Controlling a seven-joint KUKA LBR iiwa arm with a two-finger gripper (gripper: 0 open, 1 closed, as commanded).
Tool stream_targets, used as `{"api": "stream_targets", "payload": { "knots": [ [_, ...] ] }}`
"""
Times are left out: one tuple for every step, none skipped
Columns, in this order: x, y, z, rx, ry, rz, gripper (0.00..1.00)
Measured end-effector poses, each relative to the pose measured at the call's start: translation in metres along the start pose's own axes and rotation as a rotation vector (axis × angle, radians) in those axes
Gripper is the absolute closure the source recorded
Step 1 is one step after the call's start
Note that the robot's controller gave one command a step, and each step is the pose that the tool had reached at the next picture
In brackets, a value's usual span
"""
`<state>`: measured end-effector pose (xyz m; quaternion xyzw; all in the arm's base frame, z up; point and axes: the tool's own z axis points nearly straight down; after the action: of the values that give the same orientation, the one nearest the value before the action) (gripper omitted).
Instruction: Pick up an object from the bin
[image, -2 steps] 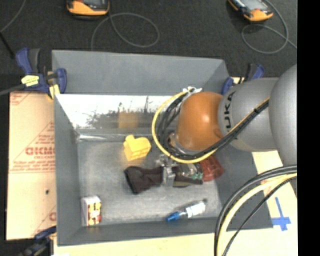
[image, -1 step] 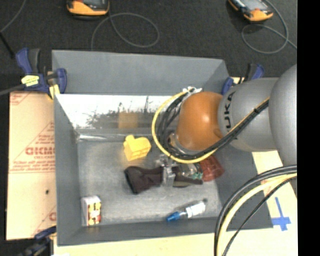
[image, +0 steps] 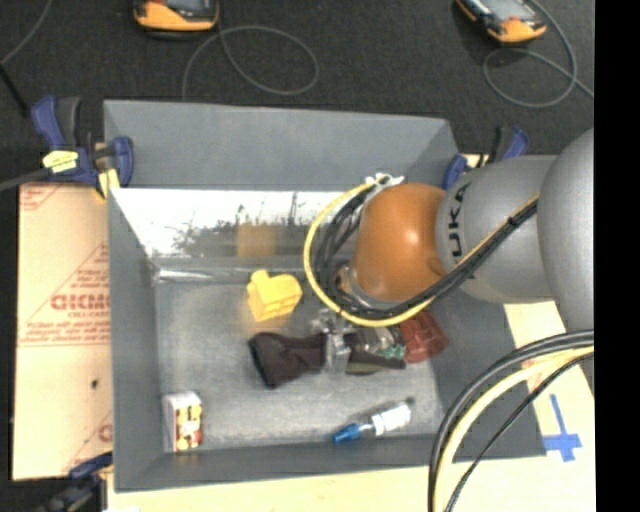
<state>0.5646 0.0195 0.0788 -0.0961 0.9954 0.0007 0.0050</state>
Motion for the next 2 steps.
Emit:
{"api": "stream_targets", "payload": {
  "knots": [
    [-0.0001, -0.0002, -0.0002, 0.0, 0.0, 0.001, 1.0],
    [0.0005, -0.0003, -0.0036, 0.0, 0.0, 0.001, 1.0]
  ]
}}
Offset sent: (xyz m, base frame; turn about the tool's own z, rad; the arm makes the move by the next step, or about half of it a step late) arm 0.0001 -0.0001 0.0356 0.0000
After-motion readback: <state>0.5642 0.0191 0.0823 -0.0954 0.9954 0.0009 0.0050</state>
